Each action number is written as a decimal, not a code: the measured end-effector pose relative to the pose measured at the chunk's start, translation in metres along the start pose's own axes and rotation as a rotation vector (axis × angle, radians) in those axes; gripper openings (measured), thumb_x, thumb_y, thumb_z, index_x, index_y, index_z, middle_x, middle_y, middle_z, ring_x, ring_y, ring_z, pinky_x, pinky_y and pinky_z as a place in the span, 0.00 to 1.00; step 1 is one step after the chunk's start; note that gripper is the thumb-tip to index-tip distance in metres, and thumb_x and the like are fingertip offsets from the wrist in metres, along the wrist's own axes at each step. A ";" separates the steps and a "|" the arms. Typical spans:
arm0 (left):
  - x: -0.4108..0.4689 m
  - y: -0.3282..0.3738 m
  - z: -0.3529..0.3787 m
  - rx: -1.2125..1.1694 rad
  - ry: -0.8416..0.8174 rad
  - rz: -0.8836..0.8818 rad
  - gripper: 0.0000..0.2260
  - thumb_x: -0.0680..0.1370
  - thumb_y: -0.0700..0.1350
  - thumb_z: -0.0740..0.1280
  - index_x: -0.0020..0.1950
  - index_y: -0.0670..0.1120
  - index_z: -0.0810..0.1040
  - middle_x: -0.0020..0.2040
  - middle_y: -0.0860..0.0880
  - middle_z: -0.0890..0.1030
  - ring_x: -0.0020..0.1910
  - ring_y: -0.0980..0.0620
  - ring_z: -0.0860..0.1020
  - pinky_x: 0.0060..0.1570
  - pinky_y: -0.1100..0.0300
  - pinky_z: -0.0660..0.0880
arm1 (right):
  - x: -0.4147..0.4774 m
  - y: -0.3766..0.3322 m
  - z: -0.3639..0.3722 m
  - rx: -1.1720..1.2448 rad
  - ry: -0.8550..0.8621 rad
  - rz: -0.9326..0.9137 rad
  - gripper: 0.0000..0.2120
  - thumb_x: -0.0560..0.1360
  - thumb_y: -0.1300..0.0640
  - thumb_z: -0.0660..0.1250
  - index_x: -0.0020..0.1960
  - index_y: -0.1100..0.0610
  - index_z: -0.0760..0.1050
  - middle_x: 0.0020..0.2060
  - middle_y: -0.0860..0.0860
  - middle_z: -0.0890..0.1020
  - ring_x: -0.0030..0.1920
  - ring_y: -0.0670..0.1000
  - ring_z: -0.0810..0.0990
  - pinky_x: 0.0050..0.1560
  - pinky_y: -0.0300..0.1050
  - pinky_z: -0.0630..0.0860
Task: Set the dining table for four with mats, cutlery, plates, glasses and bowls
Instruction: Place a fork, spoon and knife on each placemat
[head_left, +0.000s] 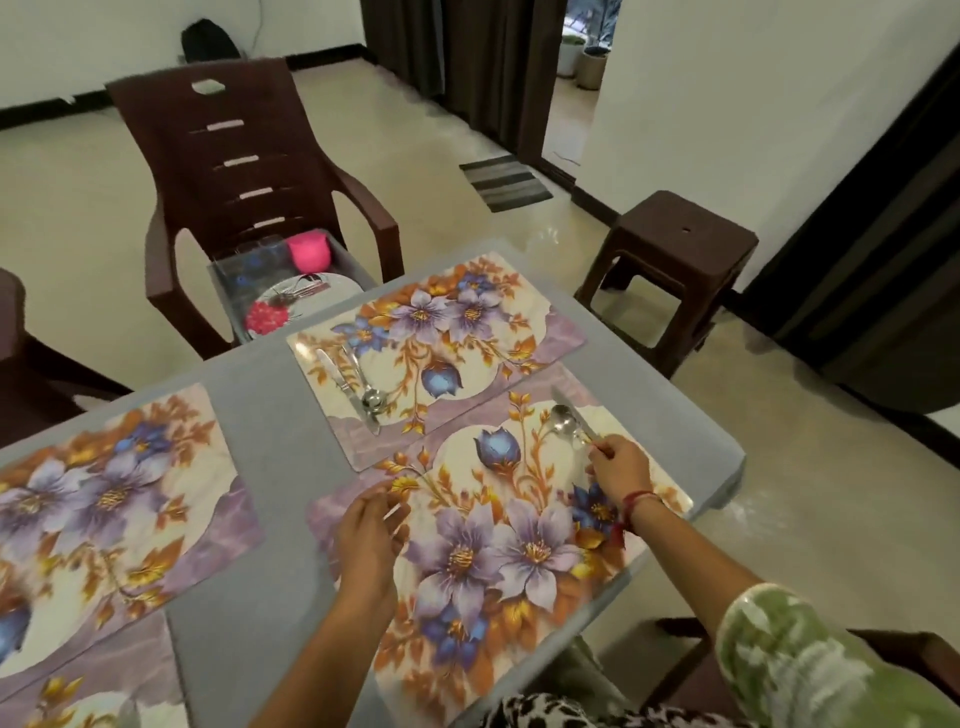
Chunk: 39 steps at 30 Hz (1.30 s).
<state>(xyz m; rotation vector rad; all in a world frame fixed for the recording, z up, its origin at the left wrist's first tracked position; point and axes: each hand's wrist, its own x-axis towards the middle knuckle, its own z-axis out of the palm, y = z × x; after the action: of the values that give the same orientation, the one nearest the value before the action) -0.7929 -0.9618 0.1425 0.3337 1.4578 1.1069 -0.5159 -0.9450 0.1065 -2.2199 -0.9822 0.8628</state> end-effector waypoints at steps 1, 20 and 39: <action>0.003 -0.003 0.008 -0.002 0.026 0.002 0.09 0.80 0.41 0.59 0.55 0.43 0.77 0.46 0.46 0.80 0.46 0.49 0.77 0.43 0.59 0.72 | 0.009 0.002 0.000 0.006 -0.017 0.000 0.08 0.76 0.61 0.64 0.38 0.59 0.75 0.36 0.57 0.81 0.41 0.58 0.80 0.43 0.46 0.74; -0.012 -0.043 0.122 -0.073 0.272 -0.017 0.07 0.81 0.42 0.58 0.52 0.45 0.76 0.48 0.47 0.79 0.48 0.50 0.78 0.50 0.55 0.74 | 0.069 0.007 -0.014 -0.298 -0.358 -0.379 0.08 0.75 0.57 0.66 0.39 0.57 0.81 0.38 0.54 0.83 0.38 0.52 0.77 0.38 0.41 0.70; 0.008 -0.031 0.219 -0.062 0.270 0.107 0.08 0.82 0.44 0.58 0.54 0.45 0.76 0.46 0.49 0.79 0.46 0.53 0.77 0.45 0.61 0.73 | 0.136 0.034 -0.119 0.275 -0.149 -0.527 0.16 0.75 0.42 0.58 0.46 0.51 0.78 0.36 0.41 0.79 0.38 0.44 0.77 0.39 0.35 0.72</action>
<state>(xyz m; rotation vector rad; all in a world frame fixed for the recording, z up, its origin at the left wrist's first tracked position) -0.5882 -0.8779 0.1513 0.2267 1.6530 1.3199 -0.3425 -0.8850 0.1142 -1.5749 -1.3458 0.8579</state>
